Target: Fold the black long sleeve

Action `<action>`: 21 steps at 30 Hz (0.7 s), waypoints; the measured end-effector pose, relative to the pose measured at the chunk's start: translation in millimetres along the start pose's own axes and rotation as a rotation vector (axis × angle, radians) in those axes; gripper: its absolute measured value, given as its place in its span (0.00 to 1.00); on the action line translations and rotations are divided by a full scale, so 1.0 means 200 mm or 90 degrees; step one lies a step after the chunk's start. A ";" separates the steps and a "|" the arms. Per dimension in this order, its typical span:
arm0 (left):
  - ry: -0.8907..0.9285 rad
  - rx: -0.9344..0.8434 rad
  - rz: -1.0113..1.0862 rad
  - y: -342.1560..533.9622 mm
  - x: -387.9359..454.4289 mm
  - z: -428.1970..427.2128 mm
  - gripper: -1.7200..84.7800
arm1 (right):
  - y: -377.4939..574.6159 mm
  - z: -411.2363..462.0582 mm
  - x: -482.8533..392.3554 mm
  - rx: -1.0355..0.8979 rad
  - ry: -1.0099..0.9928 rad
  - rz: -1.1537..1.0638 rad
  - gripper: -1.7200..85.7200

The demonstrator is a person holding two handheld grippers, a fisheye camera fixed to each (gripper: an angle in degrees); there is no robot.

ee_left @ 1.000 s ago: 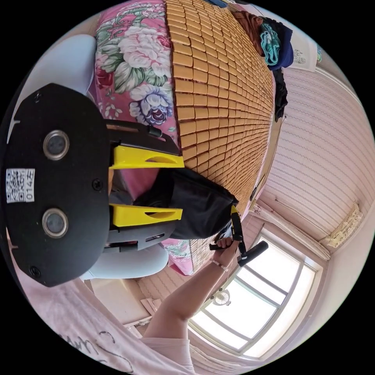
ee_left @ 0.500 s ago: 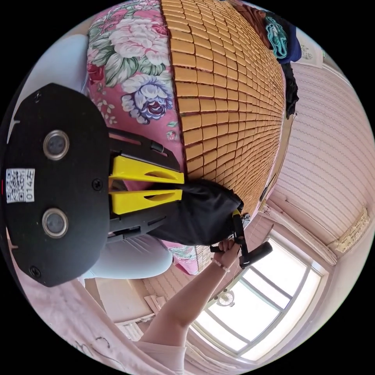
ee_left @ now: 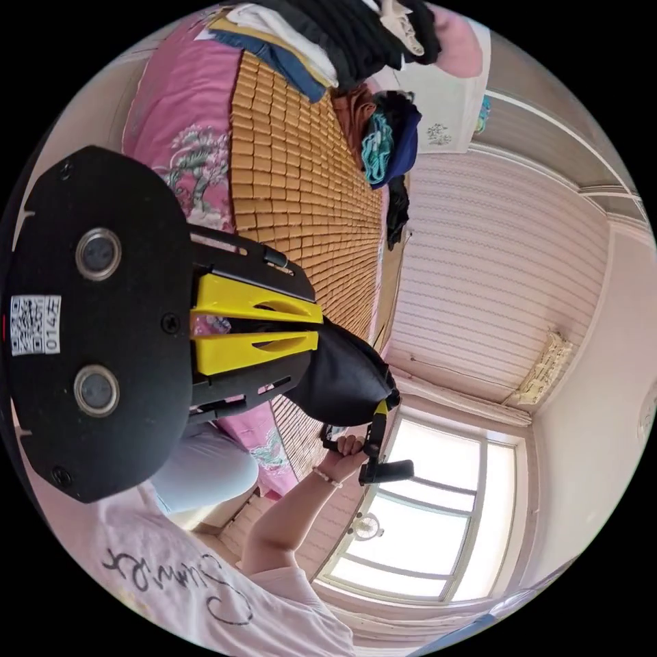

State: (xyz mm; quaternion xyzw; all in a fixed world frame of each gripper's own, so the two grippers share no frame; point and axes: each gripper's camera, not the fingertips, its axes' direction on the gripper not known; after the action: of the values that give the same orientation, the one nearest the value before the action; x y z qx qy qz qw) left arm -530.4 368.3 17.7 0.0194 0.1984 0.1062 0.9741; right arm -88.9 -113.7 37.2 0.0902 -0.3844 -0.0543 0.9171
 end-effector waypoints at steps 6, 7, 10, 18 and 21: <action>-0.131 0.055 0.053 -0.43 -0.31 -0.18 0.02 | -0.52 0.32 0.04 0.077 -0.032 -0.060 0.04; -0.165 0.059 0.061 -0.56 -0.41 -0.18 0.02 | -0.67 0.41 0.08 0.088 -0.040 -0.069 0.04; -0.305 0.055 0.080 -0.96 -0.67 -0.07 0.03 | -1.14 0.70 0.23 0.086 -0.015 -0.098 0.05; -0.539 0.030 -0.260 -1.44 -1.53 0.34 0.11 | -1.99 1.82 0.91 -0.098 0.132 0.176 0.12; -0.487 0.093 -0.206 -1.27 -1.47 0.42 0.10 | -1.75 1.90 0.95 -0.104 0.092 0.128 0.14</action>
State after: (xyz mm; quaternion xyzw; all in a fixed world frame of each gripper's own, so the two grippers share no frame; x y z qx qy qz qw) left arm -711.2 58.1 186.7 0.0948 -0.1699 -0.0776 0.9778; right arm -239.1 -534.7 357.8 -0.0198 -0.3186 0.0135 0.9476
